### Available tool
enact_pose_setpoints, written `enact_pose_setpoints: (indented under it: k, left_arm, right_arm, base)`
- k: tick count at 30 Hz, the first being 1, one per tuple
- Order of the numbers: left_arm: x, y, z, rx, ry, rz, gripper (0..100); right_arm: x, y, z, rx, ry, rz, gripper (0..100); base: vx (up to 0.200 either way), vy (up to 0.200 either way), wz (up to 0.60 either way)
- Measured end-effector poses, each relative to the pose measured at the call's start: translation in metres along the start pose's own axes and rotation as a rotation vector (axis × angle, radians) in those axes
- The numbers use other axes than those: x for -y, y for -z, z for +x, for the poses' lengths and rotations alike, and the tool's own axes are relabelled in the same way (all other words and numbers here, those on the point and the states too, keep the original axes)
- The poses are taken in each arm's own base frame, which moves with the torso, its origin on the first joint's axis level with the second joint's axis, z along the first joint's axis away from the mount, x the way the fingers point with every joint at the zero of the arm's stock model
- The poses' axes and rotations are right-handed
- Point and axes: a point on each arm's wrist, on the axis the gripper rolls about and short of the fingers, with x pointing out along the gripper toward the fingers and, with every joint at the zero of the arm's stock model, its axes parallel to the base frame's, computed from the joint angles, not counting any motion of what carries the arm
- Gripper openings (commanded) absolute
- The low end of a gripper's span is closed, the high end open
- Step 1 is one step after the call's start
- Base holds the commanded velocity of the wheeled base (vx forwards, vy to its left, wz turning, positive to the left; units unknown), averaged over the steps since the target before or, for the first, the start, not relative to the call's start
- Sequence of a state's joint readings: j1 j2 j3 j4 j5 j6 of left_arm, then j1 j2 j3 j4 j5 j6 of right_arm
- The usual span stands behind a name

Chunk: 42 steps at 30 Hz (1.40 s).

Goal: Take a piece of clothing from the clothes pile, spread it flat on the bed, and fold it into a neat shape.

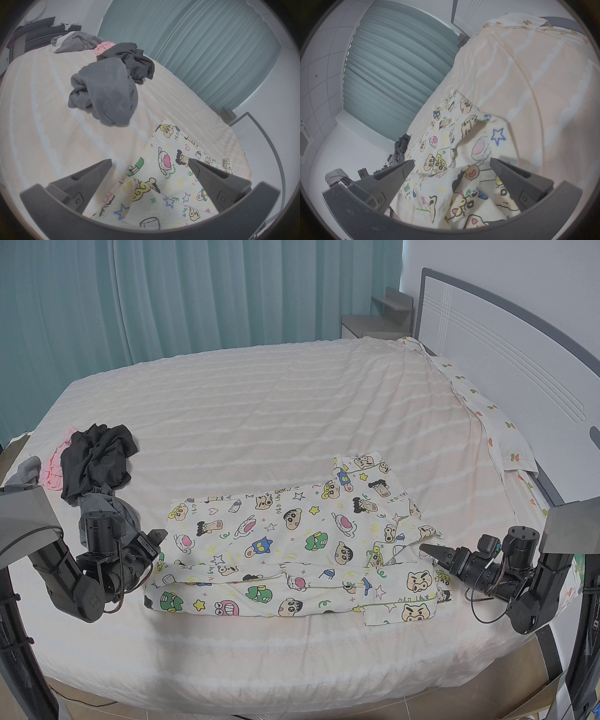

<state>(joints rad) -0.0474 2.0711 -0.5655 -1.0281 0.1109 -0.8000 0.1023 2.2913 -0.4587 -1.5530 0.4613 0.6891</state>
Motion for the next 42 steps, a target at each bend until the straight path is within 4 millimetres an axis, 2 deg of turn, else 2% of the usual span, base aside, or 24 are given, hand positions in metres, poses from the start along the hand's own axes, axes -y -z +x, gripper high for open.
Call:
enact_pose_setpoints:
  k: [4,7,11,17,23,33,39,42]
  left_arm:
    - [-0.004,-0.004,-0.005,-0.041,0.033,-0.025,100]
    - [-0.006,-0.007,-0.017,-0.11,0.091,-0.075,100]
    - [-0.005,-0.011,-0.041,-0.196,0.17,-0.185,100]
    - [-0.005,-0.009,-0.078,-0.387,0.308,-0.324,100]
    - [-0.012,0.0,-0.101,-0.525,0.367,-0.356,100]
    - [-0.019,0.01,-0.115,-0.644,0.407,-0.363,100]
    - [-0.021,0.012,-0.117,-0.657,0.41,-0.358,100]
    - [-0.022,0.012,-0.118,-0.66,0.411,-0.353,100]
  right_arm:
    - [0.0,-0.006,-0.005,0.02,0.005,0.023,100]
    - [0.001,-0.013,-0.011,0.045,0.01,0.046,100]
    - [0.0,-0.025,-0.02,0.087,0.009,0.082,100]
    - [-0.012,-0.035,-0.033,0.116,-0.024,0.108,100]
    - [-0.023,-0.025,-0.038,0.04,-0.024,0.14,100]
    - [-0.033,0.0,-0.044,-0.23,0.143,0.192,100]
    - [-0.058,0.008,-0.044,-0.237,0.268,0.119,100]
    - [-0.073,0.02,-0.04,-0.239,0.305,0.054,100]
  base:
    - [0.0,0.0,0.0]
    - [0.0,0.0,0.0]
    - [0.0,0.0,0.0]
    - [0.0,0.0,0.0]
    - [0.0,0.0,0.0]
    - [0.0,0.0,0.0]
    - [0.0,0.0,0.0]
    - [0.0,0.0,0.0]
